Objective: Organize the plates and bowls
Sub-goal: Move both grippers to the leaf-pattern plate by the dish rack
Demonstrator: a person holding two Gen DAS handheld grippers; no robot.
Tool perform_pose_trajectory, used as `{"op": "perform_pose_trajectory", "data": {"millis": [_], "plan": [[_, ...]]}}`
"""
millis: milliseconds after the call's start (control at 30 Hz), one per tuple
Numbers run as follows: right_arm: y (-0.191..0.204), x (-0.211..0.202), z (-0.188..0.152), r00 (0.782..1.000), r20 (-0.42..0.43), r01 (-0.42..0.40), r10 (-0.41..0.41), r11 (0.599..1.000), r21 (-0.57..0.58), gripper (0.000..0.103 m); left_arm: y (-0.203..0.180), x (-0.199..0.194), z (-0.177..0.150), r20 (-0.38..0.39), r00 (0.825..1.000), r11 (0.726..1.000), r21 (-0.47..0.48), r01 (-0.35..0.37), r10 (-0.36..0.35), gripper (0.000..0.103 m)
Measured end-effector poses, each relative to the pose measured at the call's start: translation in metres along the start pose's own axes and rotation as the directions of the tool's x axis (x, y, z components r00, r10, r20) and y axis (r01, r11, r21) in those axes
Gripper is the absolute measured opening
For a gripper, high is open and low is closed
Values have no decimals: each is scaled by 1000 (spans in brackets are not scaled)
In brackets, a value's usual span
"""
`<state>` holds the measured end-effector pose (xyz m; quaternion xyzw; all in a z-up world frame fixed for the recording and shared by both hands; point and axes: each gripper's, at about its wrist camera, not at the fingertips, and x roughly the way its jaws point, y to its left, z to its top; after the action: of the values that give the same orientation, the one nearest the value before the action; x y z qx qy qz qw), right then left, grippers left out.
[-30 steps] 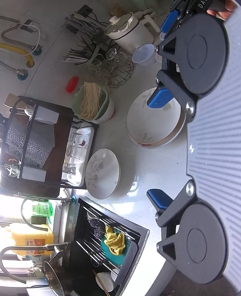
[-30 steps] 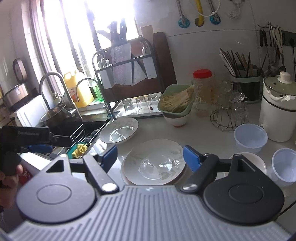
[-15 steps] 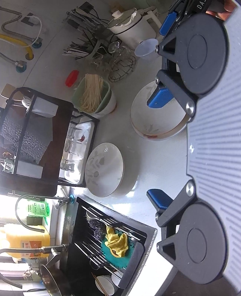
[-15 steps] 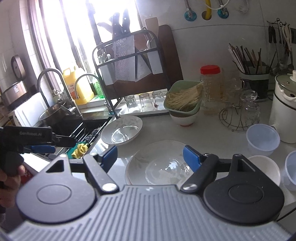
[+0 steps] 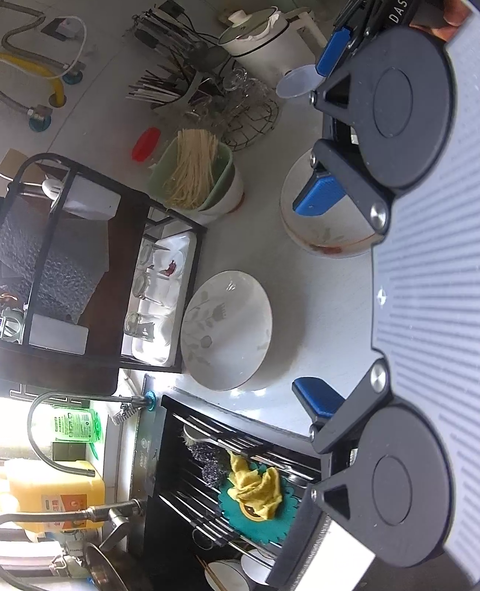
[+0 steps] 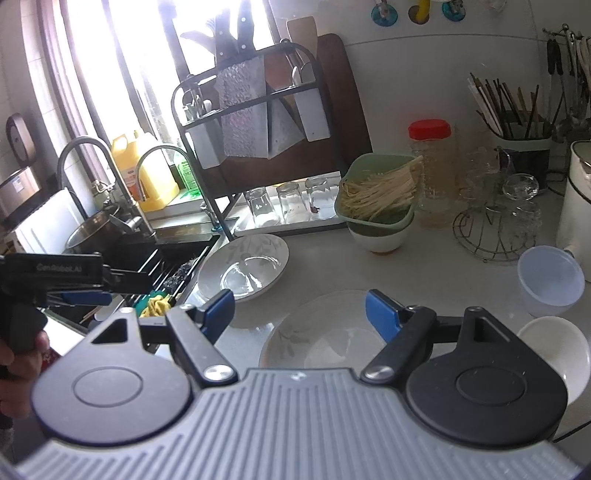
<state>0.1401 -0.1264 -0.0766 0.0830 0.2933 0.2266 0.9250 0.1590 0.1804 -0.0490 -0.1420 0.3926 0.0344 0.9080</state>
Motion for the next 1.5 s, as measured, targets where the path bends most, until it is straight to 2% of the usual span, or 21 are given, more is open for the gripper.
{"op": "perform_pose_trajectory", "data": {"millis": [467, 1000, 1233, 1500], "plan": [[20, 52, 12, 1000, -18, 25, -25, 999, 29, 80, 44, 42, 37, -18, 1000, 1000, -3, 25, -25, 96], [44, 125, 26, 995, -67, 77, -71, 994, 78, 80, 96, 113, 86, -95, 993, 997, 40, 73, -69, 96], [51, 177, 34, 987, -138, 98, -85, 991, 95, 79, 121, 154, 109, -140, 984, 992, 46, 115, -107, 96], [54, 223, 43, 973, -207, 138, -98, 972, 189, 78, 138, 197, 135, -205, 969, 980, 106, 165, -141, 95]]}}
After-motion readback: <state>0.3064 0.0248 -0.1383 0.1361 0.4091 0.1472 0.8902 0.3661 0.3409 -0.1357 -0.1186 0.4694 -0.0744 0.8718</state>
